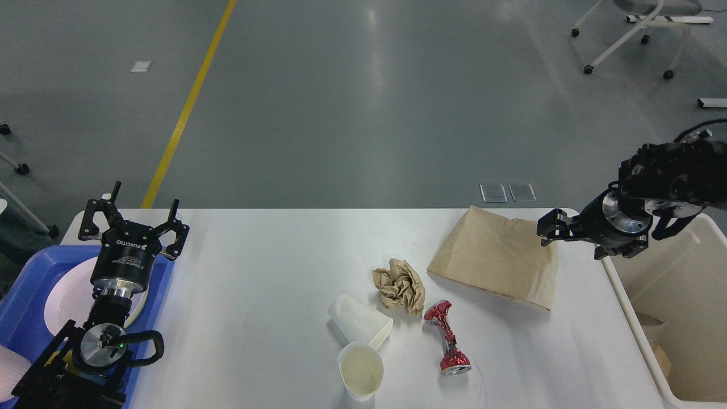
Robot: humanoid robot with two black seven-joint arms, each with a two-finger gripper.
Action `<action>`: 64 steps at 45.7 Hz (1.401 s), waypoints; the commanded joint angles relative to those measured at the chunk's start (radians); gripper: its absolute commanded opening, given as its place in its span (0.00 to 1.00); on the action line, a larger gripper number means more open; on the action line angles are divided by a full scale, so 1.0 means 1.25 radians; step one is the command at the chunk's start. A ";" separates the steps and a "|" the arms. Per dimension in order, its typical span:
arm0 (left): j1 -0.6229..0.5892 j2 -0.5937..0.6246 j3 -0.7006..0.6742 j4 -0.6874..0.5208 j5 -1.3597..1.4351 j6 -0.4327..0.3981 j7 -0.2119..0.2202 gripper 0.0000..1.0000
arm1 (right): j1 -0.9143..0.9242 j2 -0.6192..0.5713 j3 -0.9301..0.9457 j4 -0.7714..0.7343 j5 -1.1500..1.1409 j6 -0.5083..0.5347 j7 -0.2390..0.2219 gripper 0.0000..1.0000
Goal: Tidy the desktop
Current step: 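Move the right gripper over the brown paper bag and grasp its edge, then drag the brown paper bag into the white bin with the right gripper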
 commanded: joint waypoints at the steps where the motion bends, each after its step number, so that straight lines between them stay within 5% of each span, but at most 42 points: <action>1: 0.000 0.000 0.000 0.000 0.000 0.000 -0.001 0.96 | -0.102 0.024 0.011 -0.116 -0.009 0.000 0.056 0.98; 19: 0.000 0.000 0.000 0.000 0.000 0.000 0.000 0.96 | -0.308 0.067 0.158 -0.307 -0.010 -0.019 0.091 0.98; 29: 0.000 0.000 0.000 0.000 0.000 0.000 -0.001 0.96 | -0.407 0.143 0.163 -0.344 -0.004 -0.205 0.082 0.99; 37: 0.000 0.000 0.000 0.000 0.001 0.000 0.000 0.96 | -0.430 0.156 0.167 -0.342 0.000 -0.275 0.081 0.97; 40: 0.000 0.000 0.000 0.000 0.000 0.000 0.000 0.96 | -0.430 0.156 0.167 -0.340 0.000 -0.280 0.080 0.84; 45: 0.000 0.000 0.000 0.000 0.000 0.000 -0.001 0.96 | -0.429 0.148 0.167 -0.323 0.000 -0.280 0.075 0.37; 51: 0.000 0.000 0.000 0.000 0.000 0.000 0.000 0.96 | -0.429 0.145 0.165 -0.306 -0.007 -0.278 0.074 0.00; 64: 0.000 0.000 0.000 0.000 0.000 0.000 -0.001 0.96 | -0.429 0.145 0.166 -0.294 0.000 -0.278 0.069 0.00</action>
